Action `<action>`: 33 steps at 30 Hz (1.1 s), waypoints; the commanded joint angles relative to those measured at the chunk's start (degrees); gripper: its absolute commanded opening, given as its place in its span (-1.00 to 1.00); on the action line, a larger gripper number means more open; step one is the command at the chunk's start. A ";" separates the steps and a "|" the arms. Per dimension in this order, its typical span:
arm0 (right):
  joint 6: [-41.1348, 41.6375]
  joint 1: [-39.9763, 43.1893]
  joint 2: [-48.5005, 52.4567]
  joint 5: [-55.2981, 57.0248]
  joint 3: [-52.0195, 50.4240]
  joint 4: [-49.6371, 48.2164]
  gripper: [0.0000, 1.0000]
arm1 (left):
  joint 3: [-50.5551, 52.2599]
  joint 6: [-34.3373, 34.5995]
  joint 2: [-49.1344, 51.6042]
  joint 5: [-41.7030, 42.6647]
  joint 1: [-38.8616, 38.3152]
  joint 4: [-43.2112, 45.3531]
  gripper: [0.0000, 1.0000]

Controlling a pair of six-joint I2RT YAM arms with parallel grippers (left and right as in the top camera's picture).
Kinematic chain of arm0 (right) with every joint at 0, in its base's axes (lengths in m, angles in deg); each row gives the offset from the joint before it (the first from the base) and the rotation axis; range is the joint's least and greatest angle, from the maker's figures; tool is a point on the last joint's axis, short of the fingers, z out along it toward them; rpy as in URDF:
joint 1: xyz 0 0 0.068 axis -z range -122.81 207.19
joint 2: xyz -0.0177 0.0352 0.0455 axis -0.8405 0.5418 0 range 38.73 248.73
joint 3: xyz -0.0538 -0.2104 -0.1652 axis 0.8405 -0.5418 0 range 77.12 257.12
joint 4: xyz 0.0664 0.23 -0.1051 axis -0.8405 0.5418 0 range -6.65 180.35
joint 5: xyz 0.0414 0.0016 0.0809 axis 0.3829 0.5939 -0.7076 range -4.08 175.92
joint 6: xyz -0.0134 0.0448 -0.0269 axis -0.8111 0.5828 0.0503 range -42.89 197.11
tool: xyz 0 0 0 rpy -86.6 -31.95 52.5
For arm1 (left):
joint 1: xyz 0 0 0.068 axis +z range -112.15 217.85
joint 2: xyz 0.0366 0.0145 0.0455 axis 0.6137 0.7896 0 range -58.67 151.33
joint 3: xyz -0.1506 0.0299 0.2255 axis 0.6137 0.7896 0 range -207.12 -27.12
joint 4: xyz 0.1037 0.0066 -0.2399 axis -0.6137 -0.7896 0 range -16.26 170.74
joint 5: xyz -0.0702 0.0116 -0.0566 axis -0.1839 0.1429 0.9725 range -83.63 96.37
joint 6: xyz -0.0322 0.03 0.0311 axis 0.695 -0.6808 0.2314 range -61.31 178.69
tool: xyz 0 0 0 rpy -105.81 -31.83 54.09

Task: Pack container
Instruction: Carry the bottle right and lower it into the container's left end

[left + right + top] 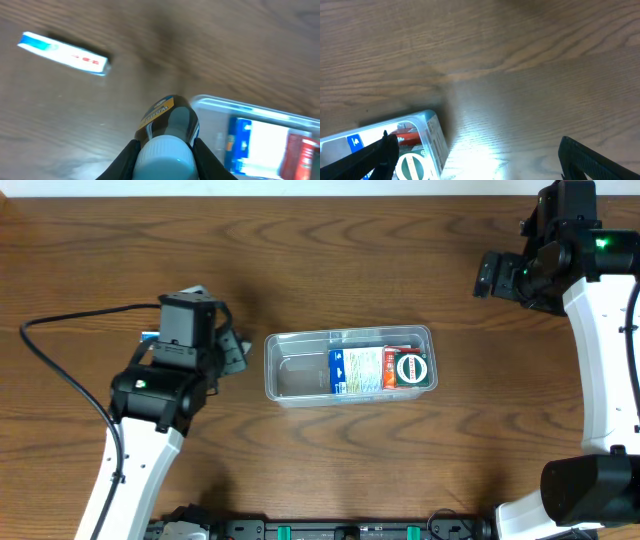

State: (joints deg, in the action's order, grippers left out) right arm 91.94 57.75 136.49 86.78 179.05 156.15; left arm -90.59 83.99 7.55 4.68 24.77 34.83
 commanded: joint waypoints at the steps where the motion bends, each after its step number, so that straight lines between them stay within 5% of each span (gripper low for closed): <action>1: -0.31 0.17 0.13 -0.22 0.39 0.07 0.98 | -1.70 2.95 -0.44 -0.22 -2.54 1.20 -0.63; 17: -0.31 0.17 0.13 -0.22 0.39 0.07 0.99 | -2.45 8.04 2.64 -3.32 -11.28 1.81 -0.75; 33: -0.31 0.17 0.13 -0.22 0.39 0.07 0.98 | -2.45 12.59 18.67 -8.02 -14.27 2.14 -0.76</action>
State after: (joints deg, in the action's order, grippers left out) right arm 91.94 57.75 136.49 86.76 179.05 156.17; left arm -90.80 94.77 24.35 -0.65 10.46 36.45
